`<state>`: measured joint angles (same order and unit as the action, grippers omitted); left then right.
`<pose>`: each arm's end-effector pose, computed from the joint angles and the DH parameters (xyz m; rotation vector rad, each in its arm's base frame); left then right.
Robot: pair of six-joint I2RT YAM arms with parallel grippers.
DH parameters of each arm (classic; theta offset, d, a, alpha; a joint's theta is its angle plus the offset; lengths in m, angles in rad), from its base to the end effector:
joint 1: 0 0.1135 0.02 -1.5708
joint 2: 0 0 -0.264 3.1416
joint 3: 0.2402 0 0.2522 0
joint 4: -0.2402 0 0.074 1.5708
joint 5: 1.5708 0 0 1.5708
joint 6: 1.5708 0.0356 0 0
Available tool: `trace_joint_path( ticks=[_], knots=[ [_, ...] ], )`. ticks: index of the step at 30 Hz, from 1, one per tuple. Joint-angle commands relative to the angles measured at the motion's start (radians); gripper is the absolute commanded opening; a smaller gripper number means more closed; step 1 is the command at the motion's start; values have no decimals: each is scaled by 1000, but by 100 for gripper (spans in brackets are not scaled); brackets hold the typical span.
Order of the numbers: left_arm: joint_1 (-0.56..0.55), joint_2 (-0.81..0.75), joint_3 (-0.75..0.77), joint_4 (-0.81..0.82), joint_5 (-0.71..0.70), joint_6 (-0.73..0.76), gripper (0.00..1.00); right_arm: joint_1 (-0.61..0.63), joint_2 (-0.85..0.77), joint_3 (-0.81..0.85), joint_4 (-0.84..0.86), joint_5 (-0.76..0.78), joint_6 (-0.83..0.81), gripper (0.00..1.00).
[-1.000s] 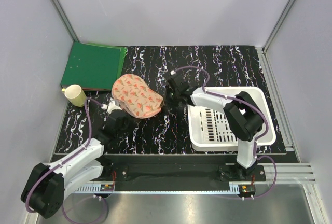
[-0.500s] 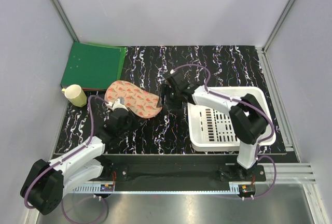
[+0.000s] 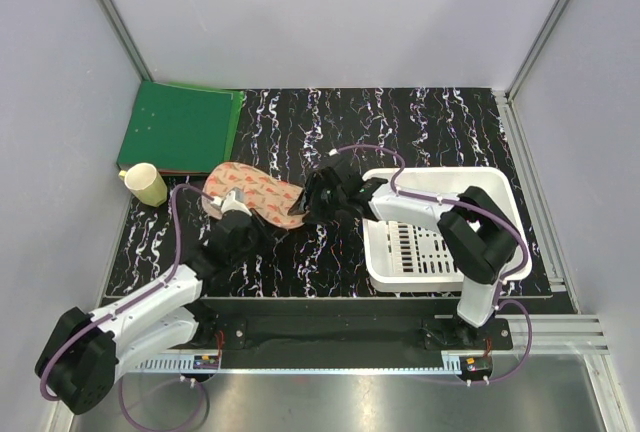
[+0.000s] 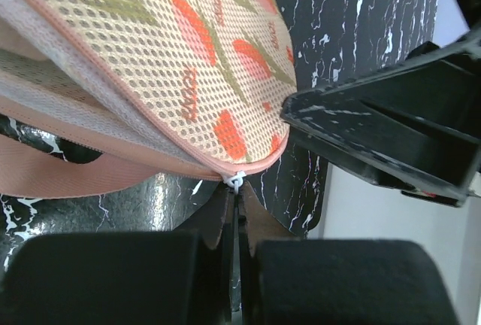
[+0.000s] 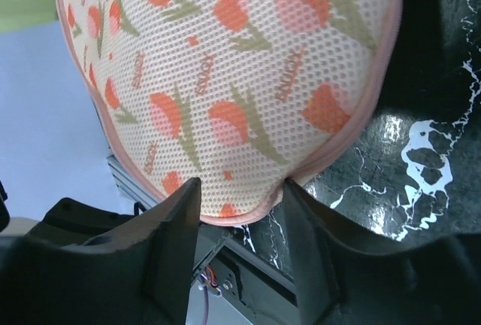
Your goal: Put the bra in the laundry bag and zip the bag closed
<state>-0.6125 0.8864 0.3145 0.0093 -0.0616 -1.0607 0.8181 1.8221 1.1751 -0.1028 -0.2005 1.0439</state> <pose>0.1520 -0.1041 0.1775 -0.5430 2.2087 -0.8844 0.2662 0.2946 0.1952 0.1799 2.5978 1.0645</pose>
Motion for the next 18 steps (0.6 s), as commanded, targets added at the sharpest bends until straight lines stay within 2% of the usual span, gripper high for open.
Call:
trace_joint_path(
  ticks=[1,6,8,10,18],
  knots=[
    [-7,-26,25,43,-3,1,0,12,23,-6,126,-13,88,48],
    [-7,-41,14,57,8,16,0,4,36,-11,124,-40,77,49],
    [-7,-44,11,54,5,21,0,9,29,-23,124,-50,76,56],
    [-7,-43,6,57,3,21,0,16,16,-40,120,-37,67,59],
    [-7,-23,-5,90,26,21,0,26,37,-51,118,-30,54,56]
  ],
)
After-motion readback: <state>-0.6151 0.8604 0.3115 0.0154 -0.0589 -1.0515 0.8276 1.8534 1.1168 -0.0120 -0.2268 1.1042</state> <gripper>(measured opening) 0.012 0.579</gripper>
